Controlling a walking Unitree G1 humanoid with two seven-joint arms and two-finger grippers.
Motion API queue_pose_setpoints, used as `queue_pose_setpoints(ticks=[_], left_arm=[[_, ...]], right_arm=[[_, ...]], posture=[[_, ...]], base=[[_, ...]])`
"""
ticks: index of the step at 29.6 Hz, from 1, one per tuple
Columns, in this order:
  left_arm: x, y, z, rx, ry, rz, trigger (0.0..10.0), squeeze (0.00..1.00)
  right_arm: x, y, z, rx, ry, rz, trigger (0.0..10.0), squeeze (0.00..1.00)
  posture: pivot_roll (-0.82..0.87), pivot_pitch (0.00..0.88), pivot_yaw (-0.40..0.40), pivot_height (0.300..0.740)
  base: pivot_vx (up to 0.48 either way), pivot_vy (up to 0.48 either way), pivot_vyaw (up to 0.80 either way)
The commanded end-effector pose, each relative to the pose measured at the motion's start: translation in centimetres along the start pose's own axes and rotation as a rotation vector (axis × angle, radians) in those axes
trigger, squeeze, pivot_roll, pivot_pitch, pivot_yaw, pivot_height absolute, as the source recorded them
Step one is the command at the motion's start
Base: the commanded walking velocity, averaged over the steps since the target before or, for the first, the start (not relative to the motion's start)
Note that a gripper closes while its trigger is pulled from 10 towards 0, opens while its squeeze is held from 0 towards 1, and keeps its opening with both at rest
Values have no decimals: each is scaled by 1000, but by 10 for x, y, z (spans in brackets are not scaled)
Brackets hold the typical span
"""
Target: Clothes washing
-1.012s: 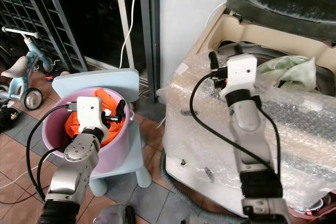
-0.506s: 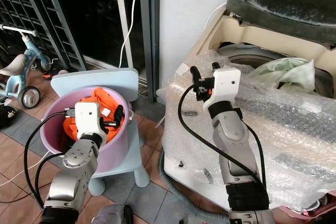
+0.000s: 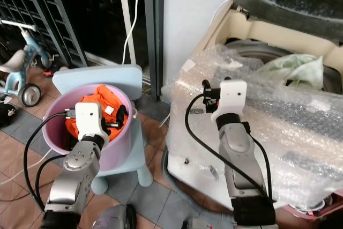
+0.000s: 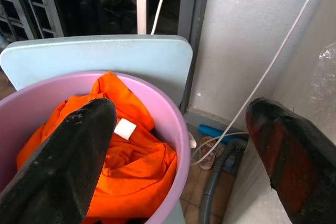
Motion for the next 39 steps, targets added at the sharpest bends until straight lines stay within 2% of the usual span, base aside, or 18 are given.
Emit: queue_pose_setpoints(ticks=[1,7,12,15,18,19,20,21,23,24,26,30,32,33,34,36,38,39], left_arm=[[-2,0,1,0,-1,-10,10000,0],[-2,1,-1,4,-5,-11,10000,0],[-1,1,-2,5,-8,-7,10000,0],[0,2,-1,0,-3,7,10000,0],[-2,4,-2,-6,-7,2,10000,0],[-6,10,3,-81,48,-6,10000,0],[-5,12,2,-93,56,1,10000,0],[-7,14,-5,-54,17,0,10000,0],[-9,15,-14,1,0,-1,10000,0],[-8,16,-22,41,-11,9,10000,0],[-8,16,-27,63,13,6,10000,0],[-13,16,-34,78,52,-15,10000,0],[-7,14,-33,55,9,19,10000,0],[-2,12,-34,47,-54,52,10000,0],[-1,11,-36,48,-77,62,10000,0],[-4,12,-44,83,-88,55,10000,0],[-5,12,-46,91,-85,52,10000,0],[-5,12,-46,81,-77,47,10000,0]], right_arm=[[4,0,0,13,-11,12,10000,0],[-1,-1,-6,16,9,-23,10000,0],[-5,3,-11,68,-31,-28,10000,0],[-8,4,-11,63,3,-48,10000,0],[-15,5,-7,15,92,-72,10000,0],[-21,7,-2,-27,125,-87,10000,0],[-25,8,0,-37,125,-106,10000,0],[-29,11,1,-40,117,-127,10000,0],[-34,16,1,-13,34,-145,10000,0],[-39,22,2,-6,23,-152,10000,0],[-43,26,5,-26,65,-157,10000,0],[-54,31,2,-61,56,-185,10000,0],[-58,33,-4,-60,61,-190,10000,0],[-61,36,-8,-59,80,-193,10000,0],[-62,37,-9,-57,82,-193,10000,0],[-64,37,-9,-67,76,-212,10000,0],[-64,37,-8,-71,77,-214,10000,0],[-63,35,-5,-82,164,-202,10000,0]], posture=[[-23,0,-8,740],[-17,0,-9,740],[-14,0,-6,740],[-15,0,-6,740],[-17,0,-1,740],[-17,0,-2,740],[-21,0,-3,740],[-21,0,-3,740],[-24,0,0,740],[-24,0,5,740],[-24,0,6,740],[-30,0,21,740],[-31,0,29,740],[-28,0,32,740],[-28,0,35,740],[-30,0,38,740],[-30,0,38,740],[-26,0,36,740]], base=[[-285,0,0],[-272,0,0],[-96,0,0],[0,0,0],[0,0,0],[0,0,0],[0,0,0],[0,0,0],[0,0,0],[0,0,0],[0,0,0],[0,0,0],[0,0,0],[0,0,0],[0,0,0],[0,0,0],[0,0,0],[0,0,0]])
Point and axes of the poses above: a point about 5 cm out from each wrist's last joint towards the gripper, its own y axis pointing back from the gripper into the wrist, its own x axis along the axis of the wrist's last joint, z = x × y, the point moved 4 cm from there along -y, pointing out of the wrist towards the gripper, and after that the axes turned 8 degrees about y, right-handed, at the moved point
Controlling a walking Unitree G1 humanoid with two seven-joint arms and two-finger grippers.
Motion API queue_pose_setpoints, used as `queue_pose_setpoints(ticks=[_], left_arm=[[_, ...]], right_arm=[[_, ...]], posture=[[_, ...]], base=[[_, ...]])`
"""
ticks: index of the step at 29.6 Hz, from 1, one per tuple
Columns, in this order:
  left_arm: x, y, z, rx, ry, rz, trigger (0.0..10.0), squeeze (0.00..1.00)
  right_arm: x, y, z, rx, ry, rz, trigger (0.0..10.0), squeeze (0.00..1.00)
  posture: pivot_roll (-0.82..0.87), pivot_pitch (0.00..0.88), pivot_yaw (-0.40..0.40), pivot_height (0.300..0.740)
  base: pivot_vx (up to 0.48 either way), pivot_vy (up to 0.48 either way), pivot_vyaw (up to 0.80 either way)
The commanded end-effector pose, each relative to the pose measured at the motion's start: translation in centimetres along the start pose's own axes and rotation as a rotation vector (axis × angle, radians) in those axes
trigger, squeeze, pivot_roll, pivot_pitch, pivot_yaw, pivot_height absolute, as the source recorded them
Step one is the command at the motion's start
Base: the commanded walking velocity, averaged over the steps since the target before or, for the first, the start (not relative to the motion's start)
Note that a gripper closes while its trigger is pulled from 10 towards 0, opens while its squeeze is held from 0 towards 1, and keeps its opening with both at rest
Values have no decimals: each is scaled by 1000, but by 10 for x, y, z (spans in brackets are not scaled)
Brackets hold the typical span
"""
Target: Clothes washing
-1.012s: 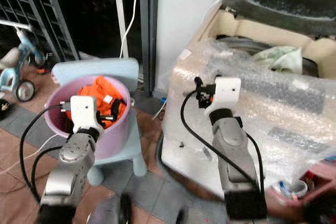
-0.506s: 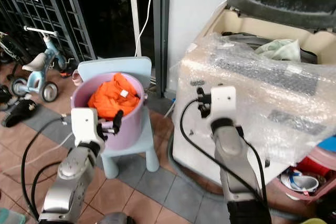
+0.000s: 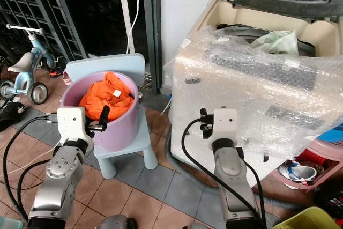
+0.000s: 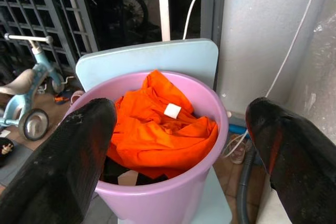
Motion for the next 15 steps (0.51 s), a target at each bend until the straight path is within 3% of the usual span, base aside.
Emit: queue_pose_setpoints(ticks=[1,3,5,8,11,12,14,15], left_arm=[[-2,1,-1,-3,2,-5,10000,0],[-1,1,3,-25,-24,-4,10000,0],[-2,0,6,-46,-38,-4,10000,0],[-6,1,10,-97,-53,-19,10000,0],[-7,3,7,-74,-61,-14,10000,0],[-7,2,2,-46,-58,-19,10000,0],[-7,1,1,-32,-67,-24,10000,0],[-7,1,1,-36,-70,-26,10000,0]], right_arm=[[1,-2,-1,9,23,13,10000,0],[5,-1,-2,5,-32,34,10000,0],[5,-3,4,-55,3,28,10000,0],[0,-3,3,-39,-67,-16,10000,0],[-5,-3,4,-46,-63,-38,10000,0],[-7,-3,3,-39,-79,-38,10000,1000],[-3,-3,2,-21,-70,-15,10000,1000],[-2,-4,1,-12,-70,-10,10000,631]], posture=[[-25,0,36,740],[-23,0,34,740],[-22,0,32,740],[-26,0,31,740],[-19,0,28,740],[-18,0,28,740],[-15,0,26,740],[-13,0,23,740]], base=[[0,0,0],[0,0,0],[0,0,0],[0,0,0],[0,0,0],[0,0,0],[0,0,0],[0,0,0]])
Point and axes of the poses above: a point about 5 cm out from each wrist's last joint towards the gripper, its own y axis pointing back from the gripper into the wrist, its own x axis along the axis of the wrist's last joint, z = x × y, the point moved 4 cm from there along -y, pointing out of the wrist towards the gripper, and after that the axes turned 8 degrees about y, right-handed, at the moved point
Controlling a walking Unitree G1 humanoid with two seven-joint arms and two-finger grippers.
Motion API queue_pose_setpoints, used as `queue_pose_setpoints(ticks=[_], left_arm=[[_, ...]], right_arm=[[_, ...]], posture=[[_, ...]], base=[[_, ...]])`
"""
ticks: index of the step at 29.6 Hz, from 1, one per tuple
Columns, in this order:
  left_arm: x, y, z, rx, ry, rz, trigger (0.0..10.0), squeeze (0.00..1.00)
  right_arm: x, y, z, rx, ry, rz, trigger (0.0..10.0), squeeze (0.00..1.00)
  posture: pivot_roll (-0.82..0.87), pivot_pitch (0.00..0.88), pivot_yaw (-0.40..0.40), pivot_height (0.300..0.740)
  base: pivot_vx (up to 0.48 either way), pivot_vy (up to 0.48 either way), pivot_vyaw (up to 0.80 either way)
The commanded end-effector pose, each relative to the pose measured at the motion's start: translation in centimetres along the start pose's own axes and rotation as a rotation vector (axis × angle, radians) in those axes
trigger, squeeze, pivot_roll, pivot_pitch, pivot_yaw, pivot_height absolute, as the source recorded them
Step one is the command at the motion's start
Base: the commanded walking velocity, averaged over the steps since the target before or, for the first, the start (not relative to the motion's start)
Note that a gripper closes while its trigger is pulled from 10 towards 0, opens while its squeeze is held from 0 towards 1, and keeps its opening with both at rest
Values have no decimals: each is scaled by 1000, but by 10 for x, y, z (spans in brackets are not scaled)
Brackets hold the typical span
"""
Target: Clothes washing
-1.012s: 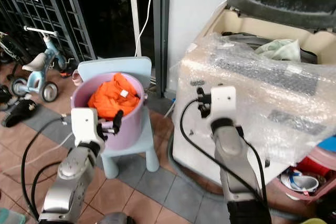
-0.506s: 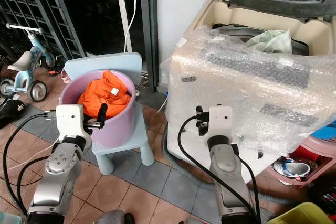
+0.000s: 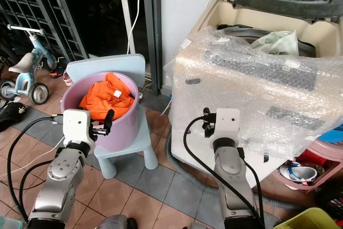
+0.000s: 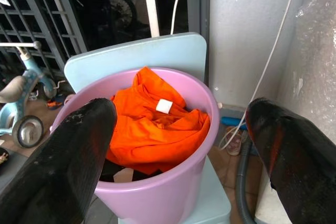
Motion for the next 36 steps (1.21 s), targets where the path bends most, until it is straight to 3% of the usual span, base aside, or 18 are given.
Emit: queue_pose_setpoints(ticks=[1,3,7,9,15,25,28,29,31,32,33,36], left_arm=[[-3,-1,-3,9,-15,-19,10000,0],[-4,-2,-3,9,-4,-26,10000,0],[-7,-3,-3,26,21,-42,10000,0],[-7,-3,-3,28,23,-45,10000,0],[-7,-4,-2,28,29,-49,10000,0],[-6,-5,-1,36,30,-40,10000,0],[0,-9,-2,75,49,-8,10000,0],[6,-9,-4,81,18,18,10000,0],[8,-10,-3,78,16,30,10000,0],[9,-10,1,52,36,31,10000,0],[8,-10,2,40,47,28,10000,0],[7,-10,2,41,53,19,10000,0]], right_arm=[[6,-3,-2,31,6,23,10000,82],[5,-3,-3,35,-50,7,10000,90],[6,-5,-1,38,-52,7,10000,75],[5,-5,-1,37,-59,5,10000,0],[1,-5,5,6,-100,-26,10000,0],[2,-6,-5,61,-30,-20,10000,0],[7,-11,-11,74,66,5,10000,0],[9,-11,-14,74,9,8,10000,0],[9,-13,-13,56,-9,4,10000,0],[10,-13,-21,134,17,6,10000,0],[12,-9,-30,226,-48,16,10000,0],[15,-8,-28,226,-54,43,10000,0]], posture=[[-17,0,22,740],[-17,0,22,740],[-18,0,19,740],[-18,0,18,740],[-21,0,13,740],[-19,0,8,740],[-16,0,8,740],[-16,0,9,740],[-13,0,3,740],[-14,0,0,740],[-14,0,0,740],[-15,0,-1,740]], base=[[0,0,0],[0,0,400],[0,0,800],[0,154,800],[0,450,267],[0,480,0],[0,480,0],[0,0,0],[0,0,0],[0,0,0],[0,0,0],[0,0,0]])
Point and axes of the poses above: a point about 5 cm out from each wrist's last joint towards the gripper, its own y axis pointing back from the gripper into the wrist, its own x axis along the axis of the wrist's last joint, z = x × y, the point moved 4 cm from there along -y, pointing out of the wrist towards the gripper, and after that the axes turned 8 degrees about y, right-handed, at the moved point
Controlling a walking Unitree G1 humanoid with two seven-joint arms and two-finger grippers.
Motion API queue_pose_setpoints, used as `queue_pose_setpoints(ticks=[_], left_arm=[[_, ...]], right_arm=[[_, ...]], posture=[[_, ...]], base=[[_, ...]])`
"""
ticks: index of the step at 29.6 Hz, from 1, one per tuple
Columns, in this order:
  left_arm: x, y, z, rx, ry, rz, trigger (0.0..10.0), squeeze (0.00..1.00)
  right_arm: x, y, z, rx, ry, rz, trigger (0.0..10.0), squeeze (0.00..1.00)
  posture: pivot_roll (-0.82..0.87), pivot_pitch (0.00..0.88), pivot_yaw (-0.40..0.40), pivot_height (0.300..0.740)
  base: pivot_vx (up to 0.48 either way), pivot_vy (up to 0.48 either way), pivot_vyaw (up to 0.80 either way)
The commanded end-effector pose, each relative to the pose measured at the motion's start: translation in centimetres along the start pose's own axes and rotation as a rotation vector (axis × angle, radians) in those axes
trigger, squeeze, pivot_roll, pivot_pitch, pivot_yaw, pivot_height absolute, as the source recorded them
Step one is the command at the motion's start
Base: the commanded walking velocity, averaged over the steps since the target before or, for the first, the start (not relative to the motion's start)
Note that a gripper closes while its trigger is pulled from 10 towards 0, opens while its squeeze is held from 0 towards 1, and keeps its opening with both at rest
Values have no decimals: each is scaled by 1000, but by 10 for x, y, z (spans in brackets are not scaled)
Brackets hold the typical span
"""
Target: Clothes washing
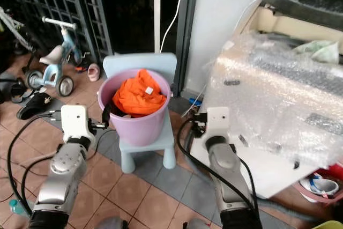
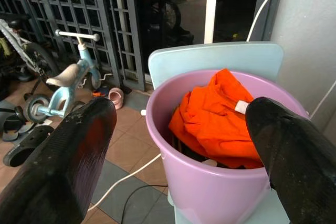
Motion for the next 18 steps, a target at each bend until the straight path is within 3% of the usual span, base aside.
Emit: queue_pose_setpoints(ticks=[1,5,9,18], left_arm=[[0,0,6,-14,13,-5,10000,0],[-1,0,4,-9,17,-5,10000,0],[-1,-1,4,-12,16,-8,10000,0],[6,-10,12,-19,8,11,10000,0]], right_arm=[[7,0,11,-23,14,32,10000,0],[6,-3,17,-73,66,24,10000,0],[9,-5,9,-16,58,39,10000,0],[20,-18,-1,14,81,55,10000,0]], posture=[[-15,0,-1,740],[-22,0,7,740],[-24,0,8,740],[-20,0,-1,740]], base=[[0,0,0],[0,0,0],[0,0,0],[314,0,0]])
Point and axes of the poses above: a point about 5 cm out from each wrist's last joint towards the gripper, its own y axis pointing back from the gripper into the wrist, its own x axis along the axis of the wrist's last joint, z = x × y, the point moved 4 cm from there along -y, pointing out of the wrist towards the gripper, and after that the axes turned 8 degrees about y, right-handed, at the moved point
